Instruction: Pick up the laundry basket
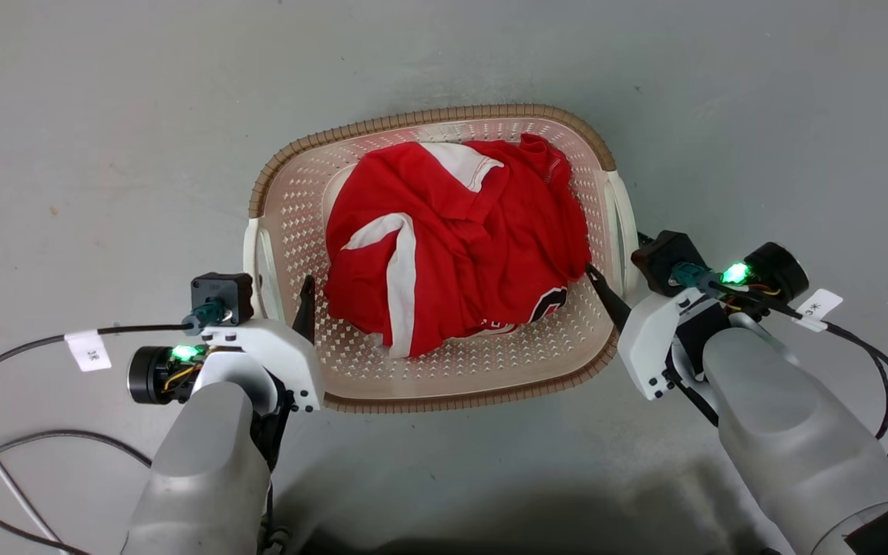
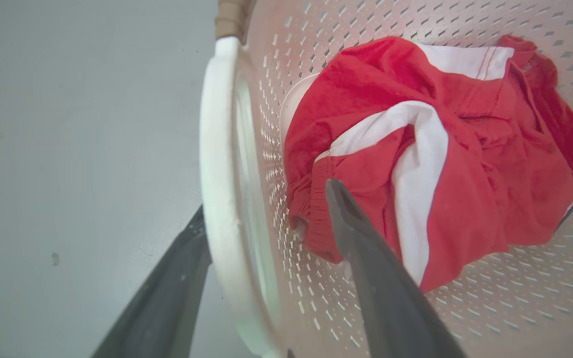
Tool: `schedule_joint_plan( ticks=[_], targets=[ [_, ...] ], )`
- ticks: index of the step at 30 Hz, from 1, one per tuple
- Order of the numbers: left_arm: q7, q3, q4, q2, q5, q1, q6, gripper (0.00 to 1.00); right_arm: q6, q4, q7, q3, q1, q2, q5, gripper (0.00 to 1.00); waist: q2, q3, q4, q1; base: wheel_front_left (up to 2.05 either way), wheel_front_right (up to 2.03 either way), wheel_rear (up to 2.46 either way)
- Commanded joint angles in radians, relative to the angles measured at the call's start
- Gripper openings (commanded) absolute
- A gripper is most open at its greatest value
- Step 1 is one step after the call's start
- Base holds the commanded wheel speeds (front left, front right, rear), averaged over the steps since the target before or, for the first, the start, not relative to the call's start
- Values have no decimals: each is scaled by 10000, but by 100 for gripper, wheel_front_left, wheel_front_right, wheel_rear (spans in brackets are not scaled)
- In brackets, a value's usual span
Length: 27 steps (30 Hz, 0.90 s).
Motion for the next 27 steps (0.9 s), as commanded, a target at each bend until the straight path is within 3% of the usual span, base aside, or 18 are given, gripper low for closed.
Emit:
schedule_joint_plan(
  ticks=[1,16,27],
  targets=[
    [-28,-45,51,20,32,-199,-3,0,-7,47,-23,62,-191,42,105,0,0,18,6,-1,0,0,0],
    [-26,-507,768,-95,-249,-45,-29,0,55,392,-46,758,156,339,459,0,0,-710,-143,-1,0,0,0],
    [213,-1532,1862,-170,-885,-10,-39,0,60,1158,-6,1706,653,582,1459,0,0,-2374,-375,-1,0,0,0]
  ],
)
